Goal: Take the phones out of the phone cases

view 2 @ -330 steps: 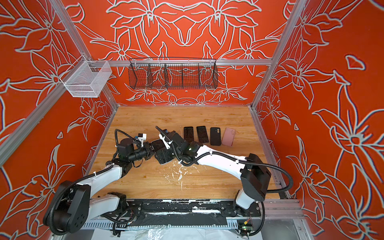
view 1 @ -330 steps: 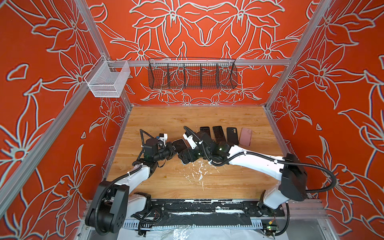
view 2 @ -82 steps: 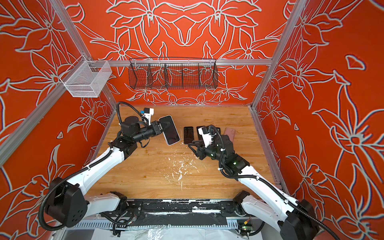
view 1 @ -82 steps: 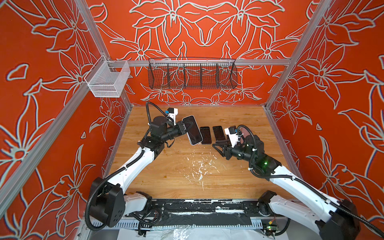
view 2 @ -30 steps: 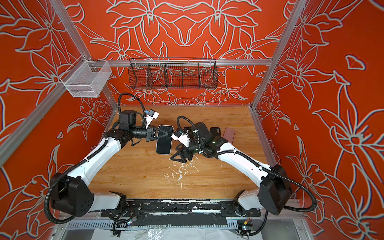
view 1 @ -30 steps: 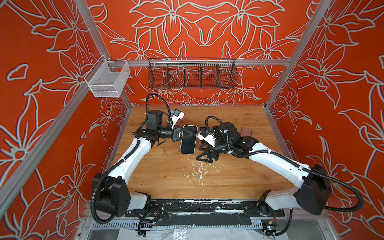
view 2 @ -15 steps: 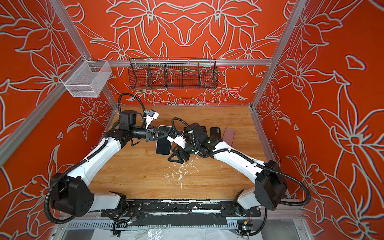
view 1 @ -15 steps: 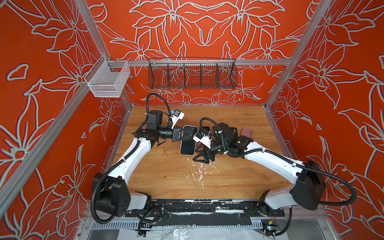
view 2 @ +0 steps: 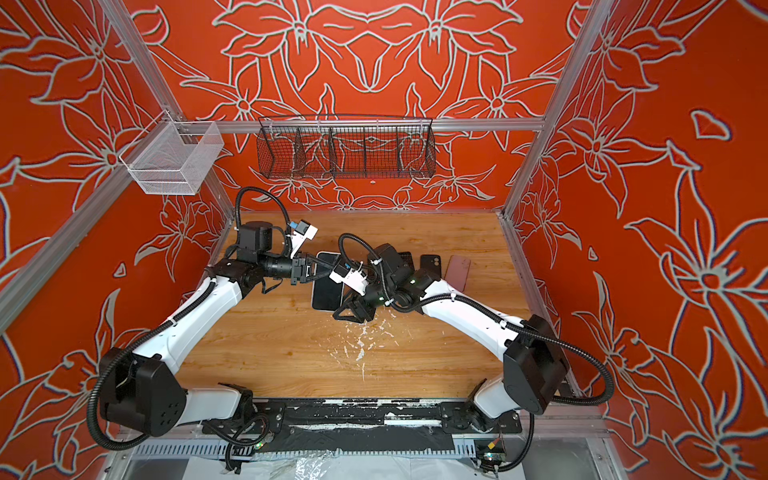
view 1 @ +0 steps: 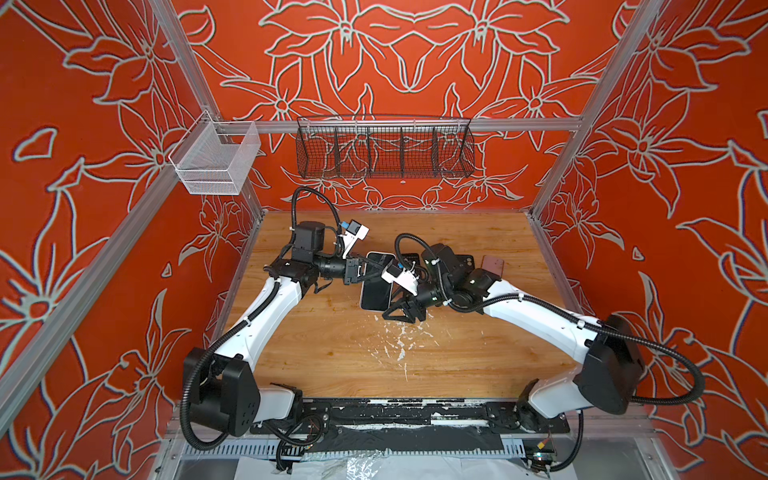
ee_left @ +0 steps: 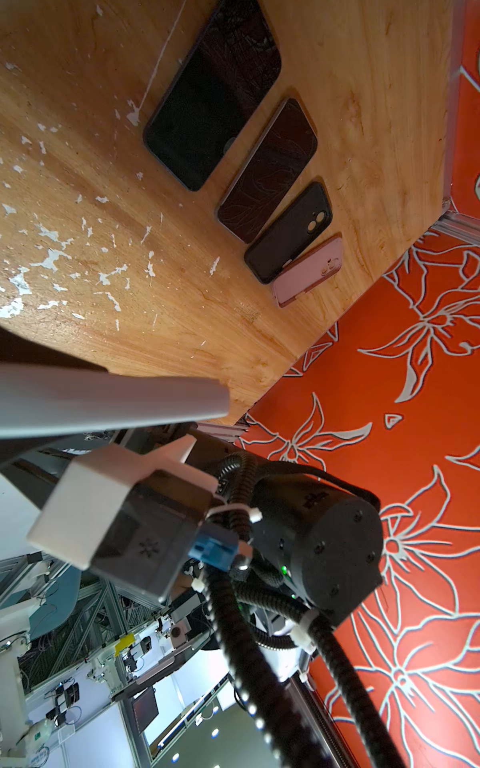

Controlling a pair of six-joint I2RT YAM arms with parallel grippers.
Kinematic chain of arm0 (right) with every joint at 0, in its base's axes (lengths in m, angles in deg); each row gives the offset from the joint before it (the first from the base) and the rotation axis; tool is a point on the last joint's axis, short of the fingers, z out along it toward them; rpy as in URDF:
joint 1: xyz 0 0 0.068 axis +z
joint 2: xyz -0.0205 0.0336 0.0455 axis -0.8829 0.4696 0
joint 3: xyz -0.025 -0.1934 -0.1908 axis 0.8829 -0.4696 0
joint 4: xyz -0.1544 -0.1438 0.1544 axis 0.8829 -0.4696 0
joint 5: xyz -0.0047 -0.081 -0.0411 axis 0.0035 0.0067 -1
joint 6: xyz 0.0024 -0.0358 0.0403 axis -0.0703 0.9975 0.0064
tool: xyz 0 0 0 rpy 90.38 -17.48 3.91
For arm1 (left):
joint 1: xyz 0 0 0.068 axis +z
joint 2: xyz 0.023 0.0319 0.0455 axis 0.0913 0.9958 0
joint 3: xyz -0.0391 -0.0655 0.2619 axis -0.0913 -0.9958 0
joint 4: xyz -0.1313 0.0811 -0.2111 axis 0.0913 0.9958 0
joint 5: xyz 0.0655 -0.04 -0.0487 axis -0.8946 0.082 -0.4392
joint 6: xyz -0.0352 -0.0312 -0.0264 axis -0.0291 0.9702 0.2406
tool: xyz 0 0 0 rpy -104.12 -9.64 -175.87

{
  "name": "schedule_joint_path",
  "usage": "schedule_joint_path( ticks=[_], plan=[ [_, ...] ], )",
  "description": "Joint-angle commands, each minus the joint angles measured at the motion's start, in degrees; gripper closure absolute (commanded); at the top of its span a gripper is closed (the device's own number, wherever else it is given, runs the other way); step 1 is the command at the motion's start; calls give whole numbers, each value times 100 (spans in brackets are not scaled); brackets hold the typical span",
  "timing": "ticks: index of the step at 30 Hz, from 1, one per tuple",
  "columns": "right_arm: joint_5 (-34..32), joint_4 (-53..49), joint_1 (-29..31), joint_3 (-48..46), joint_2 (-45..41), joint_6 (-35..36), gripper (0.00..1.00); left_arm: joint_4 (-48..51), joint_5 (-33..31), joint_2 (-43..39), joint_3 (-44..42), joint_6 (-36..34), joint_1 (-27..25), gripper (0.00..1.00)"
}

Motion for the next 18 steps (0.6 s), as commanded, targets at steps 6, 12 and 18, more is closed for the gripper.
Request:
schedule_joint_path(
  ticks=[6, 12, 18],
  plan=[
    [216, -33, 64, 153, 30, 201, 61, -415, 303, -159, -17, 226, 12, 100],
    [251, -37, 74, 170, 8, 205, 70, -493, 295, -148, -43, 292, 9, 100],
    [305, -18, 97, 148, -55, 170, 80, -519, 277, -150, -52, 301, 0, 100]
  ],
)
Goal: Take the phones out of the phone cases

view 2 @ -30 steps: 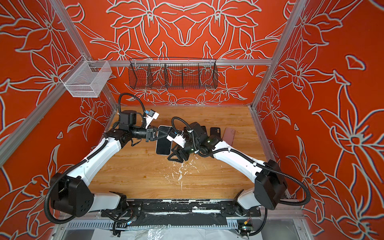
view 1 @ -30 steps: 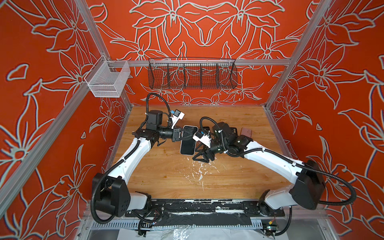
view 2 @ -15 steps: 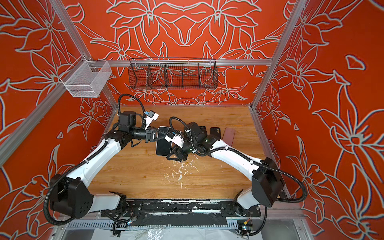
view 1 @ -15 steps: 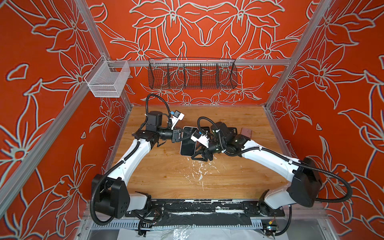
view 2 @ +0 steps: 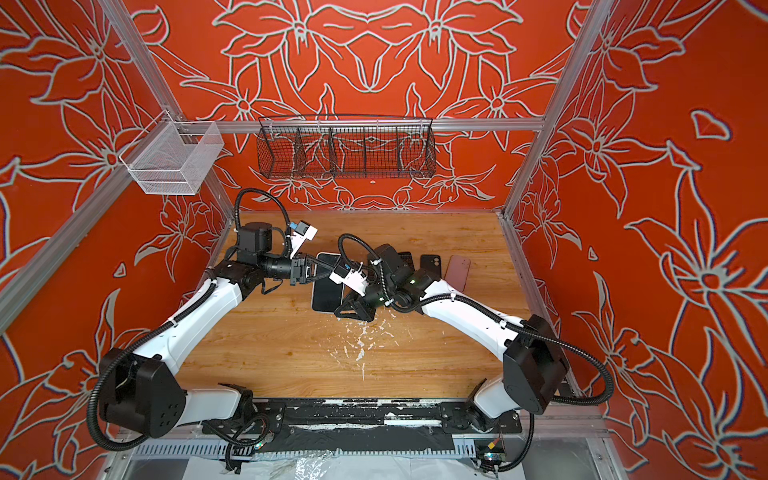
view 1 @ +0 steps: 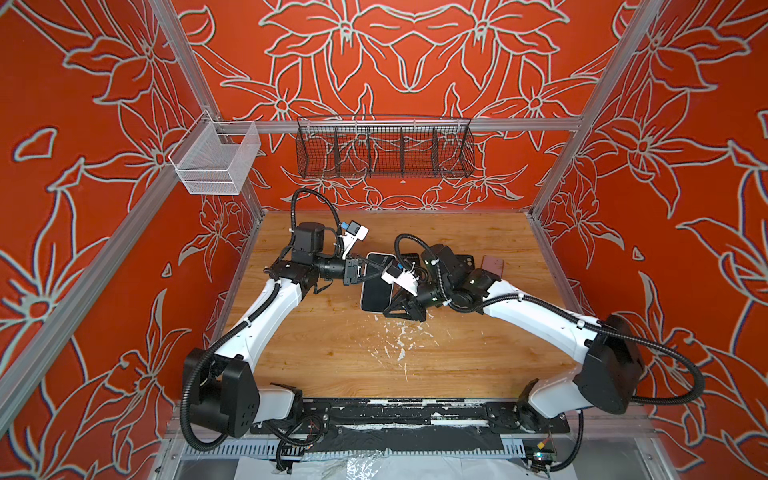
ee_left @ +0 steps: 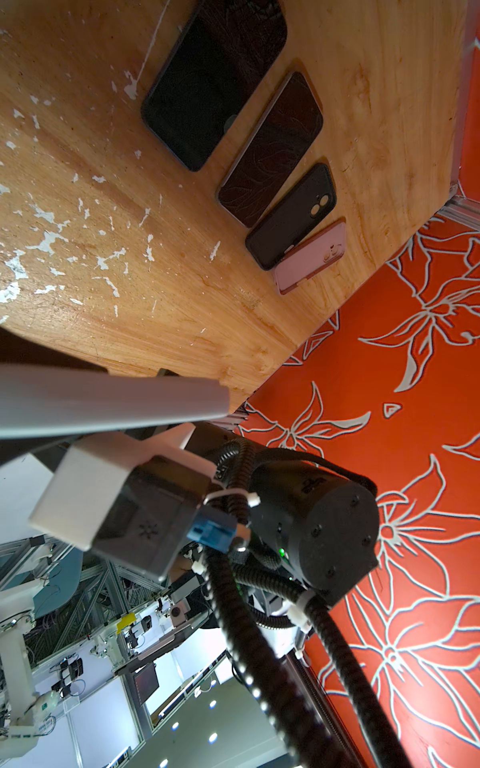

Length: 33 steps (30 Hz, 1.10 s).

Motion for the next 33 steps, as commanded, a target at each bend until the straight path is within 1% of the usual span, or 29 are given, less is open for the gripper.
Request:
schedule_joint_path(
  ticks=[1, 3, 8, 13, 17, 20, 26, 33],
  plan=[
    [248, 54, 93, 144, -74, 199, 82, -254, 65, -133, 29, 34, 0, 100],
    [226, 56, 115, 131, -122, 174, 85, -327, 56, -116, 4, 79, 0, 100],
    [53, 102, 291, 109, -266, 170, 89, -597, -67, -90, -41, 360, -49, 100],
    [-351, 101, 485, 110, -363, 312, 89, -1016, -190, -140, -218, 683, -188, 100],
    [-717, 71, 607, 91, -470, 474, 90, -1661, -179, -94, -424, 1098, -296, 100],
    [-954, 8, 694, 71, -561, 655, 90, -1756, -155, 8, -402, 1203, -331, 100],
    [-1123, 7, 800, -14, -720, 852, 89, -2153, -93, 136, -422, 1495, -437, 100],
    [-1167, -5, 818, -33, -745, 953, 89, -2535, 17, 318, -375, 1800, -518, 100]
  ],
)
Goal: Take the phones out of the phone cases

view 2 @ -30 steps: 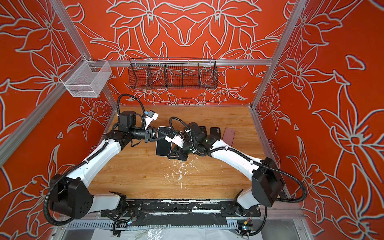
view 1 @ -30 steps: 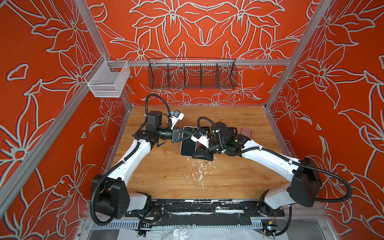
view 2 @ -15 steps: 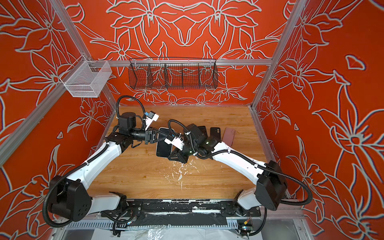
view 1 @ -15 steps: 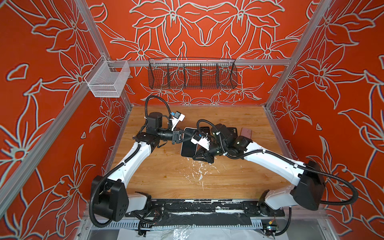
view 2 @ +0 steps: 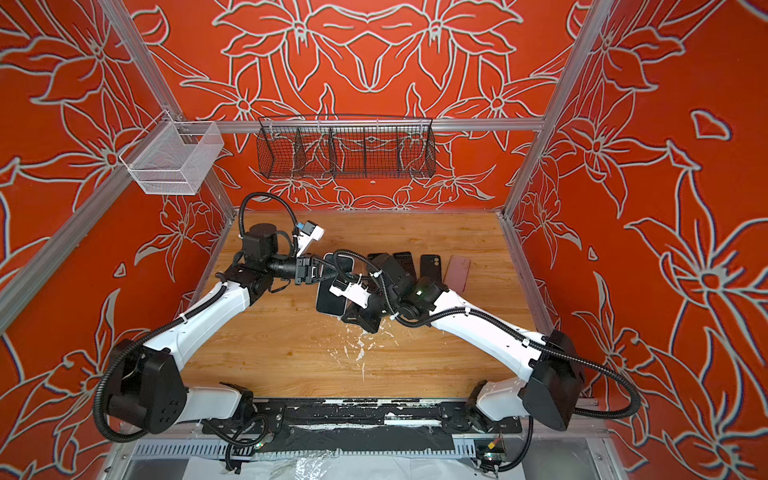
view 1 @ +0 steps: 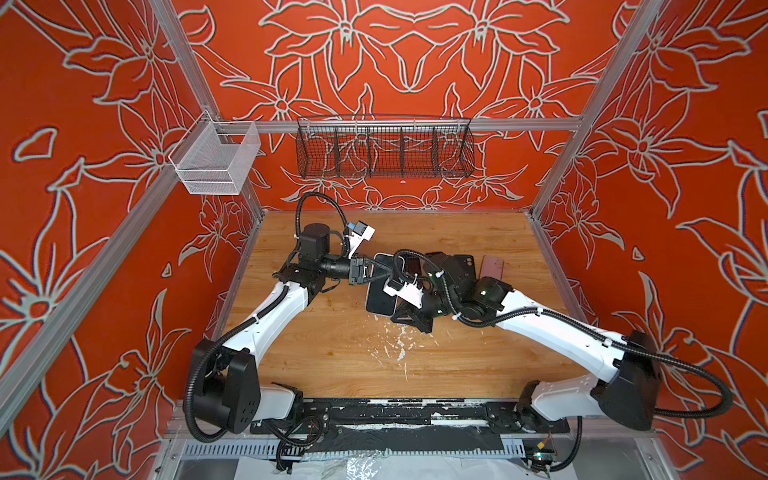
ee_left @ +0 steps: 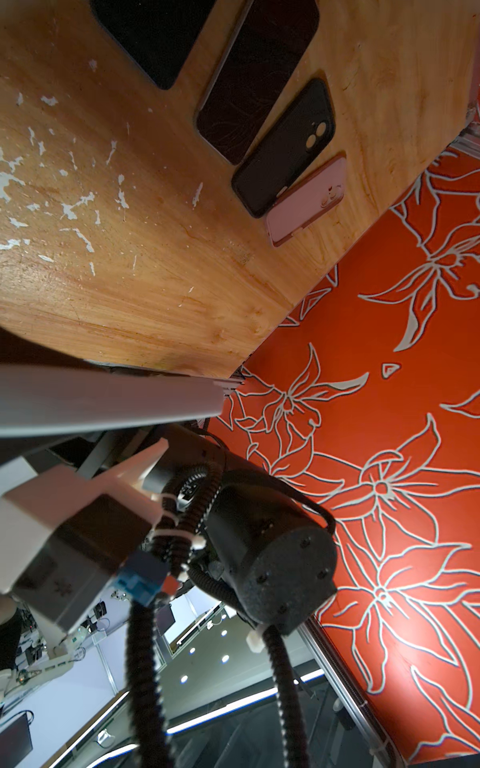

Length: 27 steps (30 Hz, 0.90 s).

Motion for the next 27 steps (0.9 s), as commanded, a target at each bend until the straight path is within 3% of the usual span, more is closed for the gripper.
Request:
schedule_joint_path(
  ticks=[1, 13, 16, 21, 27],
  plan=[
    [289, 706, 238, 45, -100, 416, 89, -652, -309, 130, 86, 241, -195, 100],
    [418, 673, 181, -8, -72, 327, 88, -785, -252, 145, 115, 332, -270, 100],
    [735, 737, 106, -17, -67, 215, 86, -656, -223, 122, 123, 264, -274, 100],
    [1777, 917, -337, -26, -155, -217, 72, -117, -264, -6, 153, -181, -274, 100],
    [2200, 930, -624, -8, -174, -394, 70, 57, -263, -131, 169, -348, -274, 100]
  ],
)
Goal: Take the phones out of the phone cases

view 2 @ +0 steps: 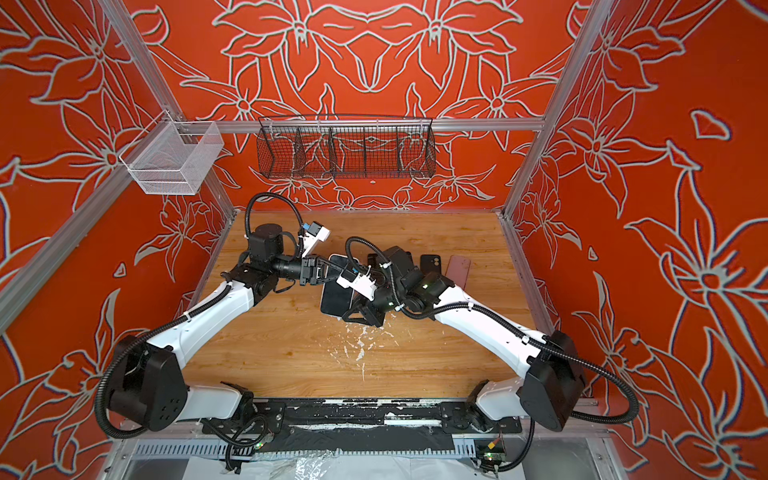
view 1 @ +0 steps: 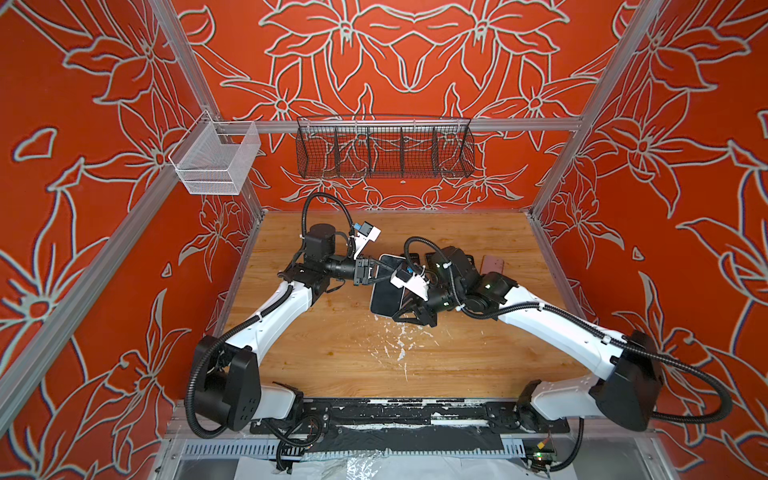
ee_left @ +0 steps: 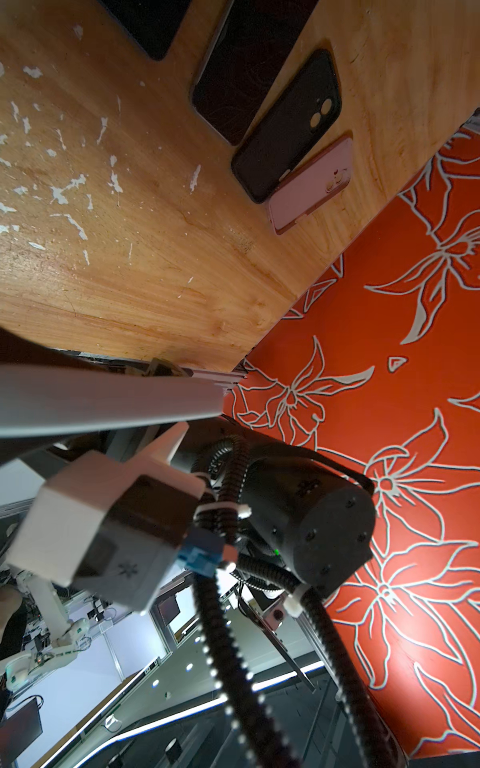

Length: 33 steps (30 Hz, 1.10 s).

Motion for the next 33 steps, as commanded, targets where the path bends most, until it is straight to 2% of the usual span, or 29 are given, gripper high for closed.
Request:
schedule_joint_path(
  ticks=[1, 10, 19, 33],
  plan=[
    [823, 661, 10, 99, -145, -48, 70, 98, -167, -128, 141, -288, -66, 100],
    [1019, 710, 5, 165, 9, -141, 75, 129, -165, -209, 115, -340, -64, 100],
    [1231, 575, 4, 144, -30, -120, 70, 212, -237, -302, 192, -351, -66, 100],
    [1124, 288, 17, -15, -287, 40, 70, 378, -219, -162, 534, -409, -66, 100]
  ],
)
